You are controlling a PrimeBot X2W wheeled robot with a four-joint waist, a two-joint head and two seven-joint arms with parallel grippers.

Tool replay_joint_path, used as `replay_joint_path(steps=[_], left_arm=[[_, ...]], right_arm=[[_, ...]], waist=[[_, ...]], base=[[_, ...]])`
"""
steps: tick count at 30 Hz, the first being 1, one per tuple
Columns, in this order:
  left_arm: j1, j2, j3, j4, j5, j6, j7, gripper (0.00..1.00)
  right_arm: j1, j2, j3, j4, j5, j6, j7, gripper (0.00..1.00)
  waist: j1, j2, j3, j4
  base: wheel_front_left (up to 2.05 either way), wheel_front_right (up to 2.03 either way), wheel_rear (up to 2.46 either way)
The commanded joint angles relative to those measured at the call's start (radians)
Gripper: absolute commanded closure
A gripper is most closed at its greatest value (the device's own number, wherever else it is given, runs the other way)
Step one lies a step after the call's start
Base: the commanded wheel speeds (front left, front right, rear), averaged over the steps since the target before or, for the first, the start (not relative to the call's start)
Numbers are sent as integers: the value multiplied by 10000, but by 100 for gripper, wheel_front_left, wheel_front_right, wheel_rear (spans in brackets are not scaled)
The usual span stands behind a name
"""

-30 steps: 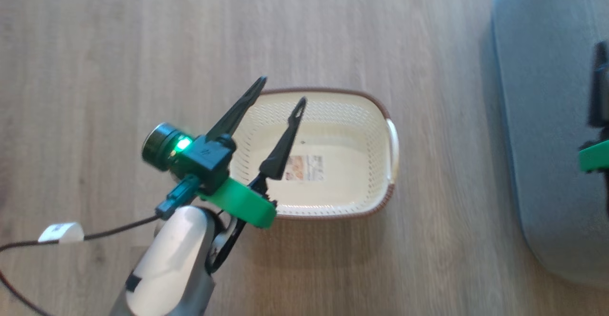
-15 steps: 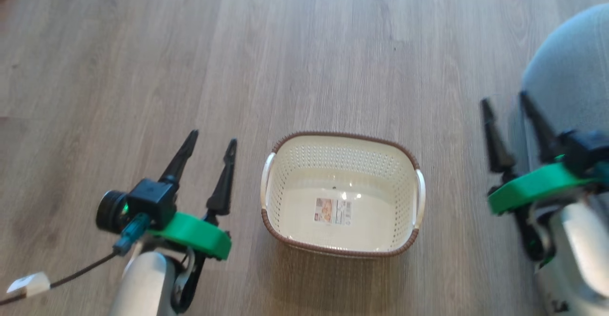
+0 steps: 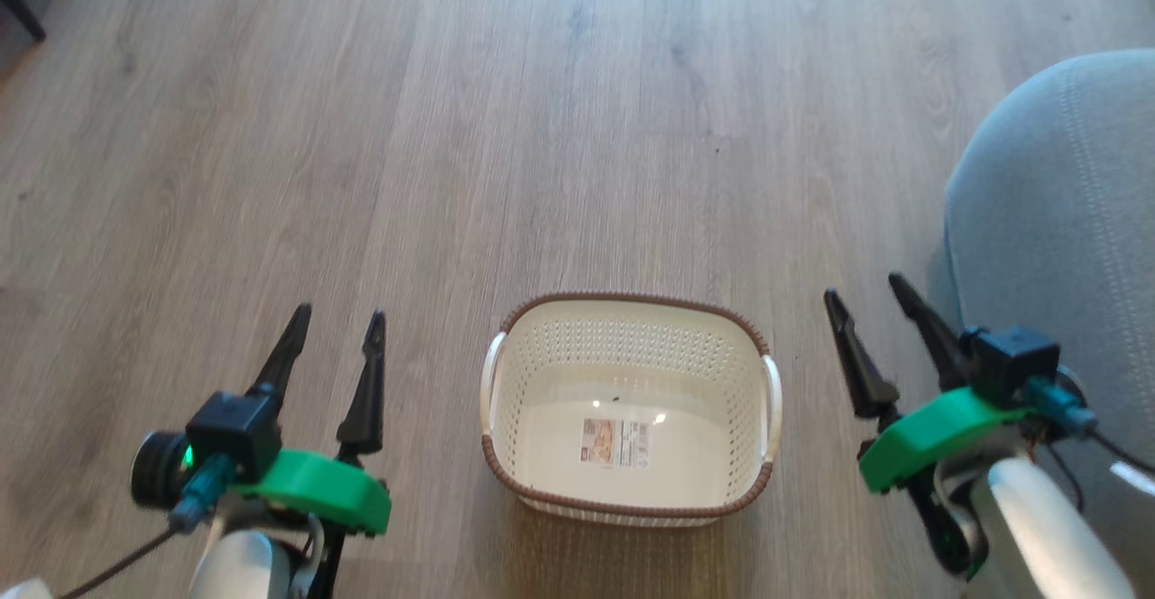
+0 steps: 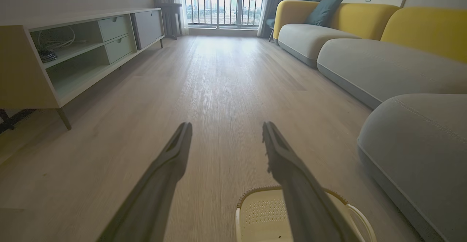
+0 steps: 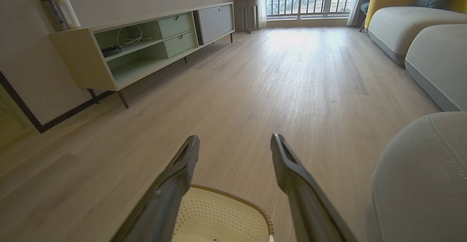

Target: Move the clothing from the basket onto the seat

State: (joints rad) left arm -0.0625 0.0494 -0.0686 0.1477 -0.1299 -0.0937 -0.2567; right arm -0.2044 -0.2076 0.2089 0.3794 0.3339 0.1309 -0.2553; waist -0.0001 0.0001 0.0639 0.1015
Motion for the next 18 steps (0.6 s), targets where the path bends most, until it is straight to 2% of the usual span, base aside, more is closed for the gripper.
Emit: replay_joint_path(steps=[1, 5, 18], left_arm=[[-160, 18, 388, -342, 111, 10, -51, 0], [132, 13, 515, -325, 172, 45, -51, 0], [859, 10, 861, -283, 204, 571, -51, 0]], right_arm=[[-95, 67, 158, -271, -78, -2, -64, 0], [175, 258, -59, -310, -153, -2, -64, 0], [795, 753, -726, -721, -545, -2, -64, 0]], waist=[[1, -1, -136, -93], [1, -1, -400, -190], [1, -1, -828, -394]], base=[[0, 0, 0], [0, 0, 0], [0, 0, 0]])
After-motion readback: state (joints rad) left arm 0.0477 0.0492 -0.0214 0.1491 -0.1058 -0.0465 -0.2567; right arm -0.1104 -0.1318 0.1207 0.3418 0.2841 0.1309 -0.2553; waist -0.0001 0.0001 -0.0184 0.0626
